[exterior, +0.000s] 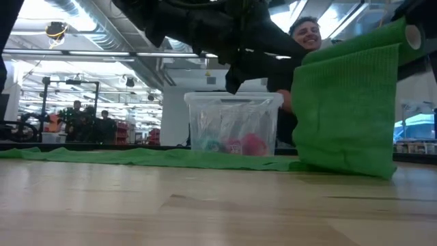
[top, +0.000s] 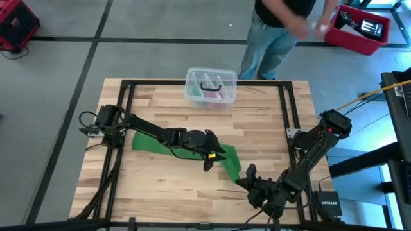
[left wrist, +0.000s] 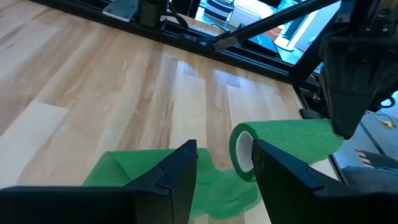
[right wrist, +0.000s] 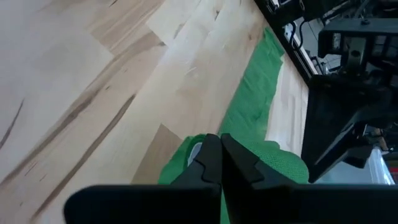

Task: Roll bandage
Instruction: Roll the green bandage

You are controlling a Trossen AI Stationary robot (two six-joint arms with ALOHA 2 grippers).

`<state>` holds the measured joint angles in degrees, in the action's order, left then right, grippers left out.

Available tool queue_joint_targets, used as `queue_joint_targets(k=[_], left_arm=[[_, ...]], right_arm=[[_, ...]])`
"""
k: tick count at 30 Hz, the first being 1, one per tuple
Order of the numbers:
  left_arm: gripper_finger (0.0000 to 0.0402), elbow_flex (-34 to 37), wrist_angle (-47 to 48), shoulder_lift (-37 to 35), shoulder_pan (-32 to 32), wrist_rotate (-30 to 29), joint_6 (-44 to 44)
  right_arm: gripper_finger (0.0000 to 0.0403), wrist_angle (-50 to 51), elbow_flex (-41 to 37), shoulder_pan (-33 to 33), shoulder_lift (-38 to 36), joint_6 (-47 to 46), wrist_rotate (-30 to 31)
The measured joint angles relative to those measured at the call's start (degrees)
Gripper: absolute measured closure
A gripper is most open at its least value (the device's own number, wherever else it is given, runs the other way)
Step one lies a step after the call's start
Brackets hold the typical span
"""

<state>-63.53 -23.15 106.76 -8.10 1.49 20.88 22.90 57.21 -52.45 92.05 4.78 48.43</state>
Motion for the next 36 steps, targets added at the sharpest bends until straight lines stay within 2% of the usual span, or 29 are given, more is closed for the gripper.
queue_joint_targets(k=[2,10,27,33,36], left_arm=[[0.0254,0.00,0.20,0.00,0.00,0.27,0.09],[0.0254,0.00,-1.54,0.00,0.02,7.89,-0.07],[0.0254,0.00,-1.04,0.00,-0.01,8.35,1.30],[0.0254,0.02,-1.29,0.00,-0.13,9.87,1.64],[0.0254,0.07,-2.39,0.00,-0.15,12.49,1.76]], right_arm=[[0.0403,-0.43,0.00,-0.02,0.00,0.25,-0.03],[0.0403,-0.39,0.02,-0.02,0.00,1.46,-0.04],[0.0403,-0.58,0.02,-0.02,0.00,7.16,1.00],[0.0403,-0.62,0.02,0.42,0.00,9.22,1.14],[0.0403,-0.61,0.02,0.55,0.00,9.64,0.51]])
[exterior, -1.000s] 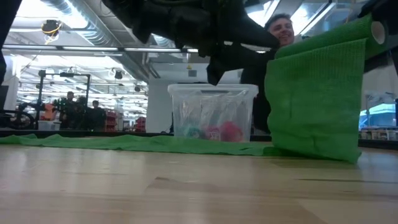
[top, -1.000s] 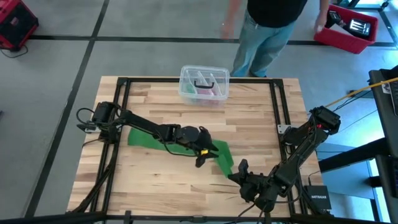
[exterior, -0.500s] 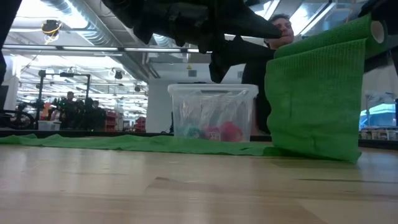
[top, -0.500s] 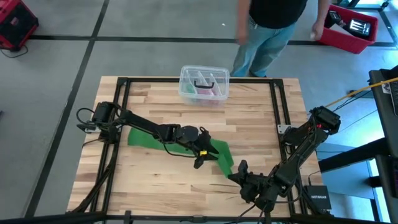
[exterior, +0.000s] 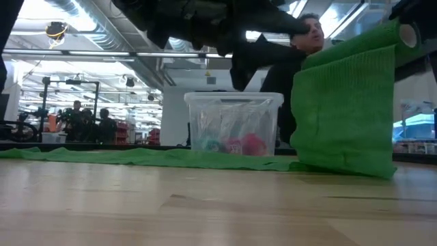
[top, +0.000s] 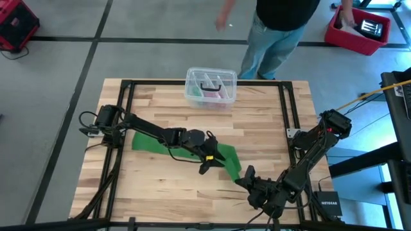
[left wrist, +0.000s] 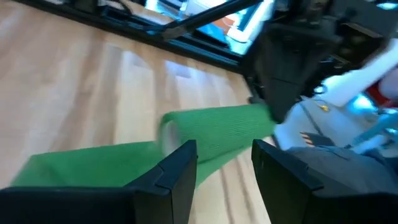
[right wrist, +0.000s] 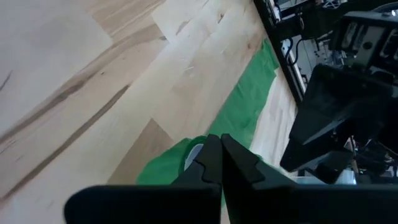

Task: Roll bandage
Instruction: Roll the green bandage

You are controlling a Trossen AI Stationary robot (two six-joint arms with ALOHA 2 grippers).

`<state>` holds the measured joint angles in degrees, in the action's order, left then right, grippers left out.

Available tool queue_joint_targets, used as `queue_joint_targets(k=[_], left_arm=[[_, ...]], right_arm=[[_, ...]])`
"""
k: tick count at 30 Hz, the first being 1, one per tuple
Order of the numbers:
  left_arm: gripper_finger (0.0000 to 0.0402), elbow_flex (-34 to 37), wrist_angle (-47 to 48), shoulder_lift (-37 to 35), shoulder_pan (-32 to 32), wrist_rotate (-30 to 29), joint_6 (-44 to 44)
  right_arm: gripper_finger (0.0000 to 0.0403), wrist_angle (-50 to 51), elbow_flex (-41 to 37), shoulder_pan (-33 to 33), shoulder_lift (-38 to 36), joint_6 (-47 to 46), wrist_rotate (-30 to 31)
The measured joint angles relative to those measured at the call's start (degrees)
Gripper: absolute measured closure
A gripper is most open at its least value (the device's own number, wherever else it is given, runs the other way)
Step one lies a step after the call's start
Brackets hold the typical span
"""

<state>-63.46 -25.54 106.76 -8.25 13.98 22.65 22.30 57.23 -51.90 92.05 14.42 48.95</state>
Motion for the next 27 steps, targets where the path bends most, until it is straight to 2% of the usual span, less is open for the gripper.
queue_joint_targets(k=[4,8,11,16,20,24,27], left_arm=[[0.0254,0.00,0.28,-0.04,-0.07,-0.17,-0.02],[0.0254,0.00,2.97,-0.04,0.21,-5.87,-0.15],[0.0254,0.00,4.14,-0.04,0.74,-8.55,-0.32],[0.0254,0.00,8.59,-0.04,1.14,-10.19,-0.15],[0.0254,0.18,10.11,-0.04,1.00,-10.22,-0.12],[0.0254,0.22,9.40,0.52,0.72,-10.21,-0.12],[0.0254,0.20,9.03,1.92,0.44,-10.19,0.41]], right_arm=[[0.0403,-0.39,0.00,0.28,0.00,0.56,0.09],[0.0403,-1.17,0.00,0.17,0.00,-0.81,-0.77],[0.0403,-1.02,0.00,0.13,-0.02,-4.26,-3.89],[0.0403,-0.21,-1.90,0.28,0.02,-19.49,-10.37],[0.0389,0.23,-4.29,0.24,0.07,-39.28,-14.55],[0.0351,-0.38,-5.27,0.15,0.07,-55.24,-16.61],[0.0310,-2.58,-5.33,0.13,0.46,-59.89,-17.24]])
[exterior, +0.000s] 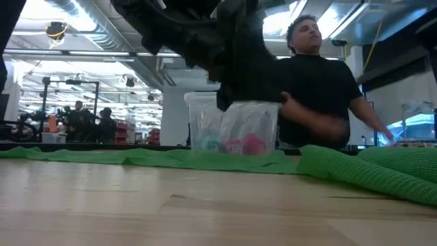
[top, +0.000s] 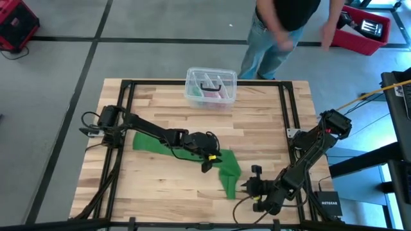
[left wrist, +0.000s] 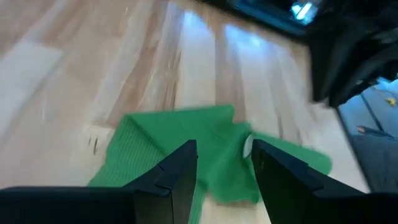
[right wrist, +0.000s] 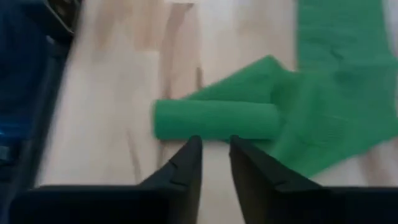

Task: Roll bandage
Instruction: Roll the green bandage

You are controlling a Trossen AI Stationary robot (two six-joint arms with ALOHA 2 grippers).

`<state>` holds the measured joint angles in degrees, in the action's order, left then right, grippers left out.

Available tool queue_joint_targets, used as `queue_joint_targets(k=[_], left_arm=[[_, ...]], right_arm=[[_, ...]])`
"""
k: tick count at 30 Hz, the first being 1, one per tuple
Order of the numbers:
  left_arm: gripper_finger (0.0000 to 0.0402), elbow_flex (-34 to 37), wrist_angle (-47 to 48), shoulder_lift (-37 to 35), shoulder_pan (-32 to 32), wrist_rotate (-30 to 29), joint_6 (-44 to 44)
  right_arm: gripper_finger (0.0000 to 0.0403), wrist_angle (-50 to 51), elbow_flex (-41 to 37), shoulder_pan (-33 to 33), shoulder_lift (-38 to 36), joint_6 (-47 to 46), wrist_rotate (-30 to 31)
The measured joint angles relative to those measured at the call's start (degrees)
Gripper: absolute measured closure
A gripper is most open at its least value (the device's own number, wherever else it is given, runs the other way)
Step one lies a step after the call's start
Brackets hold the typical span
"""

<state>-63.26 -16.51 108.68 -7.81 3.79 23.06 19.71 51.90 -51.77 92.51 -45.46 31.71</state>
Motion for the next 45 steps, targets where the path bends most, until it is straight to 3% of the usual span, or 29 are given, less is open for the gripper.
queue_joint_targets(k=[5,9,14,18,21,25,31,40,45], left_arm=[[0.0254,0.02,-4.12,3.89,-1.55,0.04,1.84],[0.0254,-0.06,-8.02,6.61,-3.14,-0.05,2.07],[0.0254,-0.13,-12.65,9.15,-4.42,-4.27,2.83],[0.0254,-0.14,-17.79,12.13,-5.06,-3.27,5.30],[0.0254,-1.16,-19.08,13.55,-5.25,1.14,6.58],[0.0254,-2.68,-18.43,14.79,-5.29,2.18,6.57],[0.0254,-3.78,-18.84,14.69,-5.13,1.54,6.68],[0.0254,-3.74,-16.76,14.69,-5.32,1.33,6.99],[0.0254,-3.74,-16.89,14.69,-5.29,-0.20,6.90]], right_arm=[[0.0242,-8.78,0.00,0.00,4.18,1.21,-2.90],[0.0212,-14.10,0.07,0.00,8.42,2.32,-4.29],[0.0214,-13.49,1.44,-0.44,10.42,3.26,-3.33],[0.0228,-13.72,2.99,-1.15,10.60,5.54,-4.02],[0.0235,-18.53,3.39,-1.52,10.61,6.90,-10.48],[0.0242,-25.35,3.37,-1.53,13.15,10.38,-17.31],[0.0253,-19.45,3.28,0.20,16.42,13.59,-11.89],[0.0274,-5.09,3.28,-0.42,12.89,8.77,-11.43],[0.0282,9.10,3.23,-3.46,6.86,2.21,-2.04]])
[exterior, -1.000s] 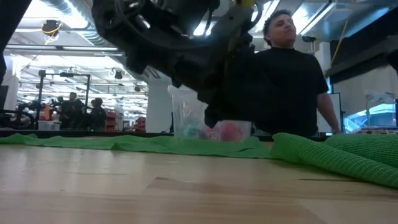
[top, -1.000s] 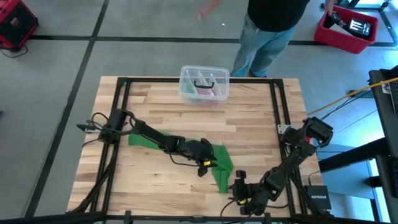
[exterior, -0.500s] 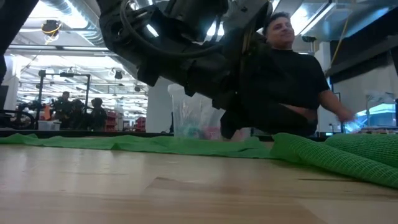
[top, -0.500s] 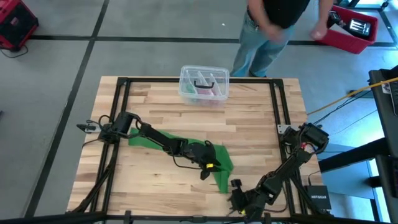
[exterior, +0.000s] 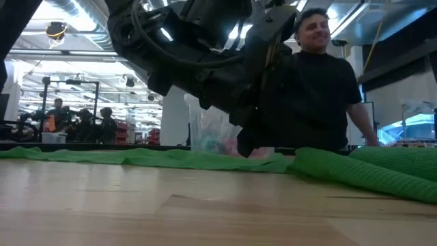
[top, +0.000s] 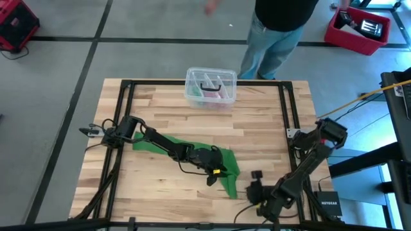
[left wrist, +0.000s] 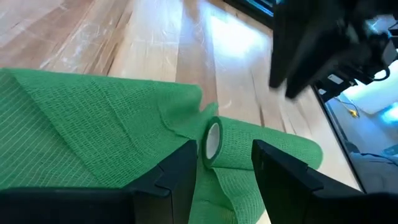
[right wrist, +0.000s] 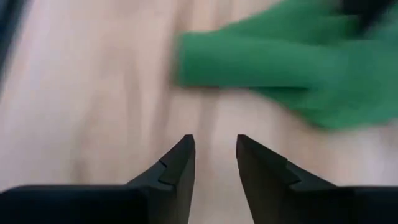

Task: Roll bandage
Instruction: Roll the green bandage

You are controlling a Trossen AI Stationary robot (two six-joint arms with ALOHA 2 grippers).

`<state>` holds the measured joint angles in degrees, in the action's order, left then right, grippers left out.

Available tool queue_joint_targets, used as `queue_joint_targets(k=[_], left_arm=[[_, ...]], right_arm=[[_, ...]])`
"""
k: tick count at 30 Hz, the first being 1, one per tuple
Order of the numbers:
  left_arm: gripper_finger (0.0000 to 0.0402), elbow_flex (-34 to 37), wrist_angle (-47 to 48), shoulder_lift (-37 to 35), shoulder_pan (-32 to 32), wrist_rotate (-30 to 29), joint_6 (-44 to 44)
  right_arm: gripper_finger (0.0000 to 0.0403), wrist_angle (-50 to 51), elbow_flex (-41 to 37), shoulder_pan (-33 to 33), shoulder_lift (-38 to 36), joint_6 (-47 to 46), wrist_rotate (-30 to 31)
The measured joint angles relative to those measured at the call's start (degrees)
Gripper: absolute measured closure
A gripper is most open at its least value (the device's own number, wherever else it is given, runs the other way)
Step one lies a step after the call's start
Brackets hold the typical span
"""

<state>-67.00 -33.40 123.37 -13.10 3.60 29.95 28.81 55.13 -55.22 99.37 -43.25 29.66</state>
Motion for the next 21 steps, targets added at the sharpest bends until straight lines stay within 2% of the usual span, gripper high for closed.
queue_joint_targets(k=[2,5,7,11,15,21], left_arm=[[0.0254,0.00,-0.10,0.00,0.02,-0.02,0.00],[0.0254,0.00,-0.01,0.00,0.02,-0.02,0.02],[0.0254,0.00,-0.12,0.00,0.03,-0.08,0.02],[0.0254,0.02,-0.10,0.00,0.09,-0.26,0.04],[0.0254,0.02,-0.16,0.00,-0.12,-0.26,0.16],[0.0254,0.02,-0.23,0.00,-0.87,-0.24,-2.00]], right_arm=[[0.0283,2.01,-0.21,-1.80,-1.33,-5.56,5.68],[0.0283,-8.09,-0.84,-3.99,-1.62,-11.21,11.46],[0.0283,-18.30,-1.19,-4.57,-0.34,-7.85,9.62],[0.0283,-32.49,-1.41,-3.68,3.81,2.43,0.28],[0.0283,-30.77,-1.42,-1.30,7.41,3.42,-0.88],[0.0283,-25.73,-1.46,1.02,9.29,3.17,1.31]])
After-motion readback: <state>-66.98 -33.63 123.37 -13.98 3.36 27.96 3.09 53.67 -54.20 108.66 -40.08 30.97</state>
